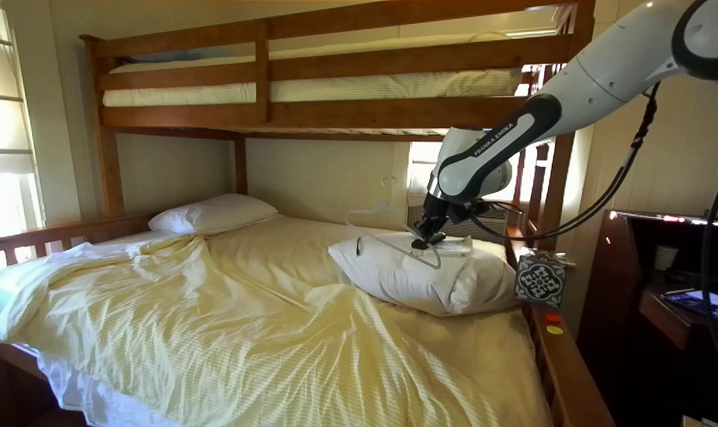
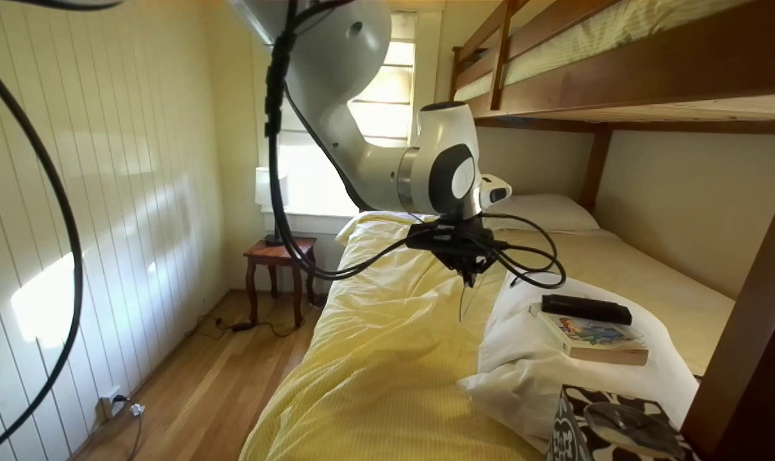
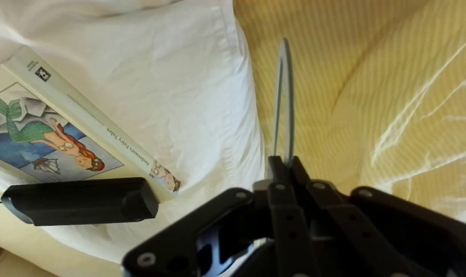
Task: Hang the clothing hanger on the bed
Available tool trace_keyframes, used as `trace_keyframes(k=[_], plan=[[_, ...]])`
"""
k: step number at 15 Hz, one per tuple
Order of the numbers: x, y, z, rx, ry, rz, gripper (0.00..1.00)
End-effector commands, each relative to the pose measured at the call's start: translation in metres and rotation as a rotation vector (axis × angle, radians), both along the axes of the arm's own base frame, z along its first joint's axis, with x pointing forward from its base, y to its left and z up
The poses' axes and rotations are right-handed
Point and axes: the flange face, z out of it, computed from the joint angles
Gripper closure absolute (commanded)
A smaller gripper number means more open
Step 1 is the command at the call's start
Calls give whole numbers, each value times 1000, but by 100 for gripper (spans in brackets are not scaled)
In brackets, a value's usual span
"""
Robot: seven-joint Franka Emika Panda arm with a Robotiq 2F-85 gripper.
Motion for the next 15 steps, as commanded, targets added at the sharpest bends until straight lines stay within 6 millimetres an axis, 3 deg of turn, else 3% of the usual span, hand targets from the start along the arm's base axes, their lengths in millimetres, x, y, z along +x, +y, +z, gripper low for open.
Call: trace_keyframes(k=[1,7,9,10,13,15], plan=[[-46,-5,25,-43,119,160,99],[-101,-70,87,-192,338,350,99],[-108,-87,109,-204,328,308,99],[-97,-80,91,-177,316,308,96],[-108,-90,107,-184,307,293,96],[-97,-90,105,-189,293,265,99]])
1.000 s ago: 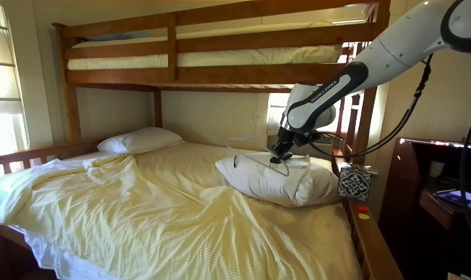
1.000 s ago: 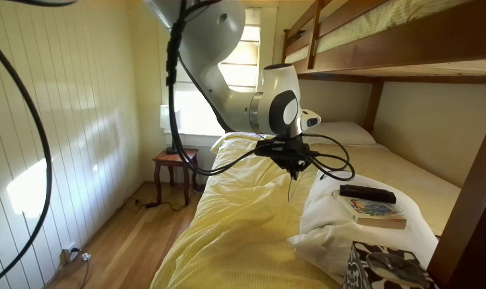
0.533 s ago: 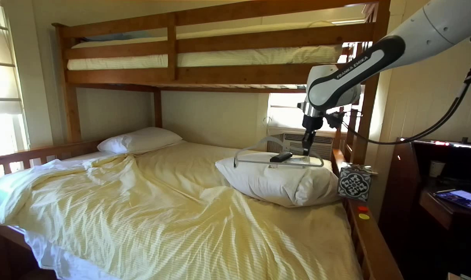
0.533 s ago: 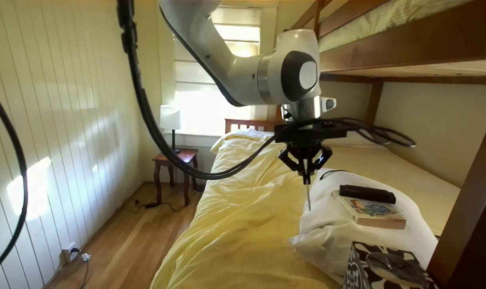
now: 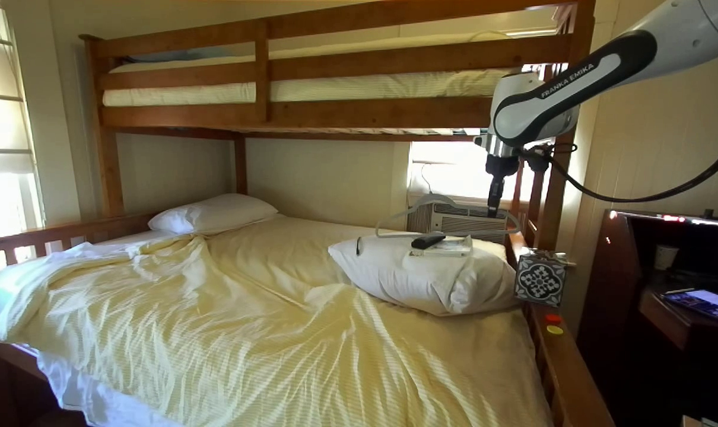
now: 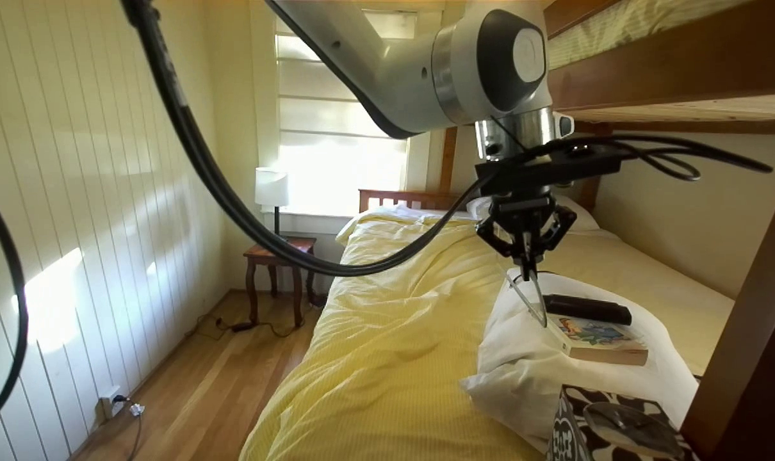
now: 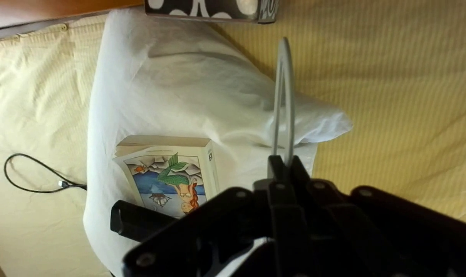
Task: Hang the clothing hanger on the bed
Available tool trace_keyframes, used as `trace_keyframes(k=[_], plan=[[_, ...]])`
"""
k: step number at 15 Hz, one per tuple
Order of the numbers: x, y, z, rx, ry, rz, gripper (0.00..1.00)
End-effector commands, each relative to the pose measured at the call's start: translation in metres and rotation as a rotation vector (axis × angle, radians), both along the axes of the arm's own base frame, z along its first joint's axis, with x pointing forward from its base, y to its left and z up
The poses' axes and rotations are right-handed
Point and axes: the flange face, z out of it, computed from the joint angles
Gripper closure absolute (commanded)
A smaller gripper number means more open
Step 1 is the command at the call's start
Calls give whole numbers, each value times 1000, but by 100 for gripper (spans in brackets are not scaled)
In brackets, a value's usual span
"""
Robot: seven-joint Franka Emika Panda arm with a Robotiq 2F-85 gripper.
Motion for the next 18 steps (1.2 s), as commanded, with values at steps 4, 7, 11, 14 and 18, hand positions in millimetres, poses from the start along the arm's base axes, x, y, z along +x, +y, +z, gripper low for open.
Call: trace_keyframes(k=[4,7,11,14,18], plan=[[36,-9,54,14,-247,-77,99],[54,-7,90,17,-391,-70,99],[77,6,113,90,-462,-84,99],[71,9,110,87,-446,-73,96],[81,17,114,187,-464,-46,99]])
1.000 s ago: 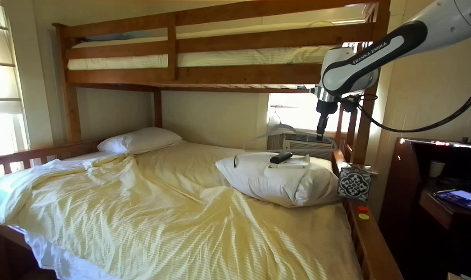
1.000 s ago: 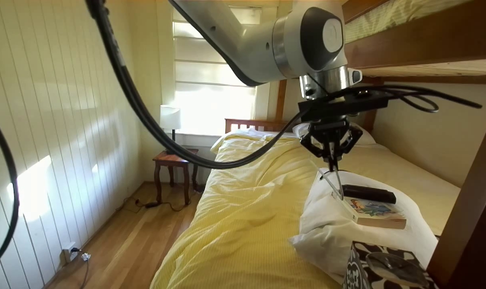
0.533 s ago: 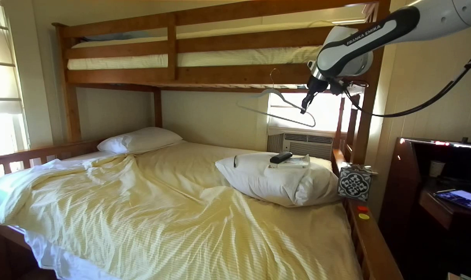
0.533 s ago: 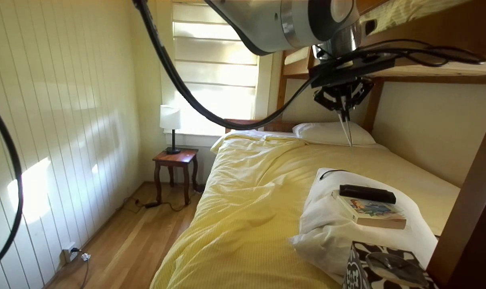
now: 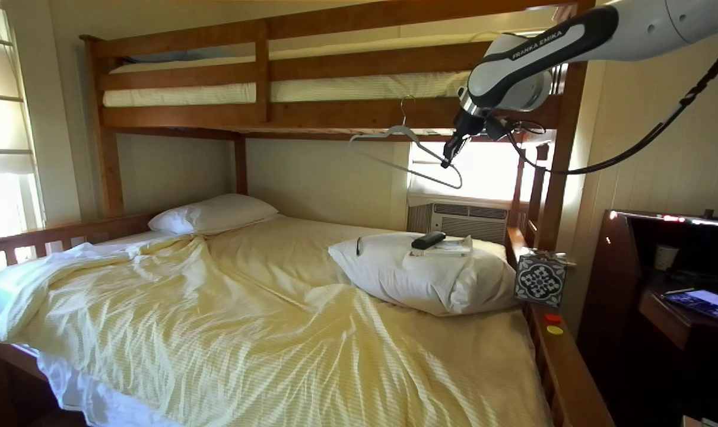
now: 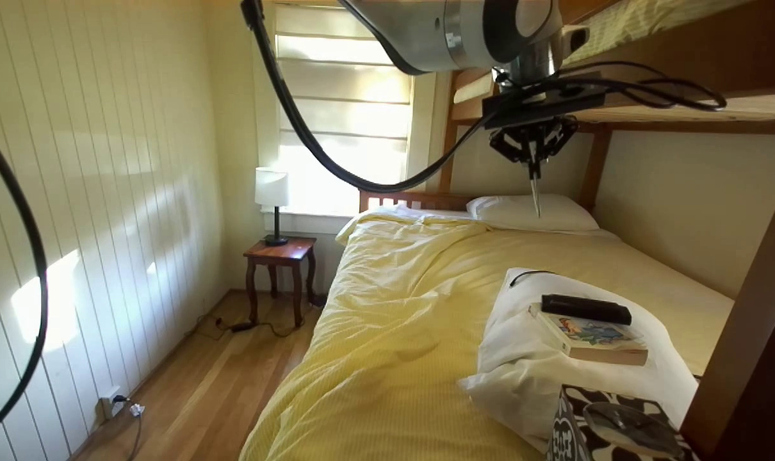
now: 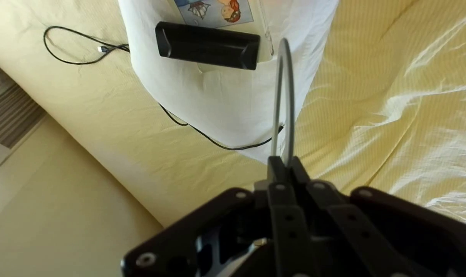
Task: Hang the clothing hanger on the bed
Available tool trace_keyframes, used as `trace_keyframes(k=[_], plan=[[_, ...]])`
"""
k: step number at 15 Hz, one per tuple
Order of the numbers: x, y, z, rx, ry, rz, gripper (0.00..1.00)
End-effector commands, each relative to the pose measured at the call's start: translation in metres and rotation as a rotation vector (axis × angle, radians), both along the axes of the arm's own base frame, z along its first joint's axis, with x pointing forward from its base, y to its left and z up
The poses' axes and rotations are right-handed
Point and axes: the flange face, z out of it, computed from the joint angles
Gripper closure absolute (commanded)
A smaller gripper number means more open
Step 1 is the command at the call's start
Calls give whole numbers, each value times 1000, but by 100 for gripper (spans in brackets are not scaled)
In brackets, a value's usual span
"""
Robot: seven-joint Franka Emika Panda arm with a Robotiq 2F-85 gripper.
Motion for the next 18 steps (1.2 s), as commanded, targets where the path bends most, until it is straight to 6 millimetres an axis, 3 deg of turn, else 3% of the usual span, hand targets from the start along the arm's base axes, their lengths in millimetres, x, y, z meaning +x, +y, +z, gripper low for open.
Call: trace_keyframes(k=[1,7,11,12,14,18], plan=[[2,4,13,115,-51,63,99],[-4,-16,59,347,-90,164,99],[-3,-34,52,430,-29,107,99],[-13,-24,56,395,-44,130,96],[-9,-32,50,403,-29,113,99],[-13,-49,55,522,-59,201,99]])
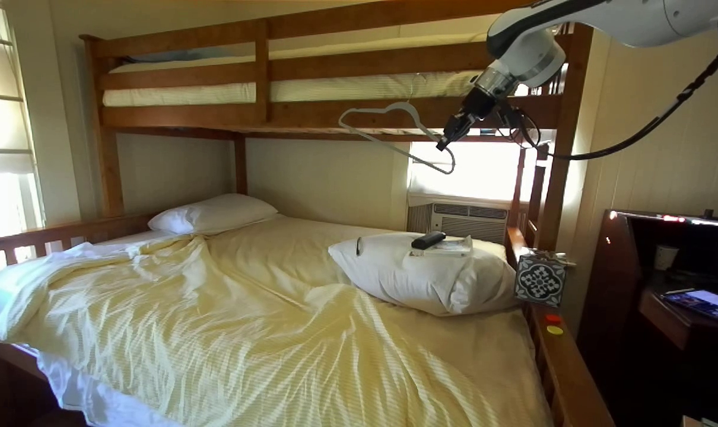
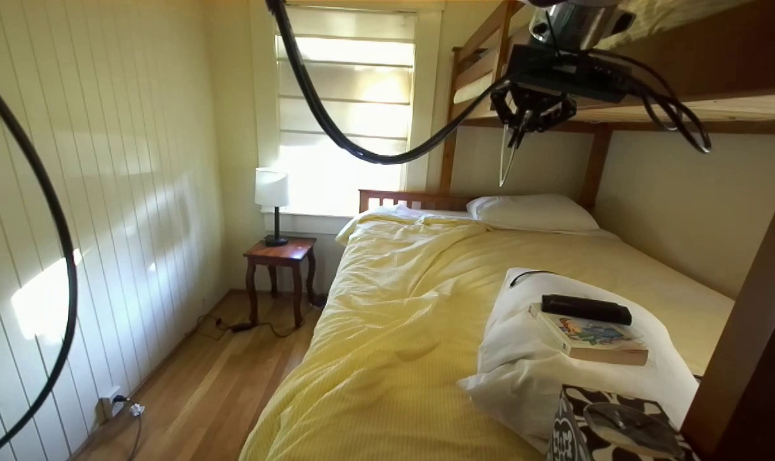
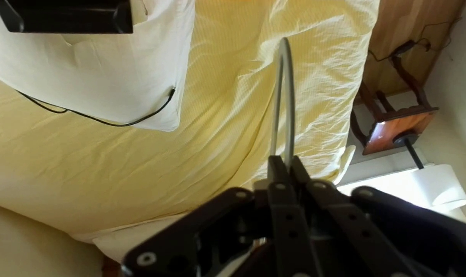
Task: Hang the clothing hanger on the bed
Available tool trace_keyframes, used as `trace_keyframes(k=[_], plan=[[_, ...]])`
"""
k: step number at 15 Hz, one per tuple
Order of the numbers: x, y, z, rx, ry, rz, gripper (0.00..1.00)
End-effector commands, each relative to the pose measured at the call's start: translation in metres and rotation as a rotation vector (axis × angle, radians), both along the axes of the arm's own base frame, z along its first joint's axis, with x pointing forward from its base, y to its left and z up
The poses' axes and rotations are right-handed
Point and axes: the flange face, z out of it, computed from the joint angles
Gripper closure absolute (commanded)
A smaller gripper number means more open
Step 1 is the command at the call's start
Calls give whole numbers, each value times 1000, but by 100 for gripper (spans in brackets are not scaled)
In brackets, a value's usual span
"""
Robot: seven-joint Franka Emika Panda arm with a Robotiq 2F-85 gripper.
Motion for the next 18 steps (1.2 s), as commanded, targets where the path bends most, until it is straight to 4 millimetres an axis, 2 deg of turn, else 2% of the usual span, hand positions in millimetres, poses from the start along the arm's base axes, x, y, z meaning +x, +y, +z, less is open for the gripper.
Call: trace_keyframes(k=[1,6,10,14,17,18], plan=[[-6,-18,16,102,-48,52,99],[-9,-36,18,227,-48,53,99],[4,-30,9,237,0,6,99],[31,-19,2,271,-3,-59,99],[46,-16,6,277,-8,-120,99],[33,-16,-4,270,5,-82,96]])
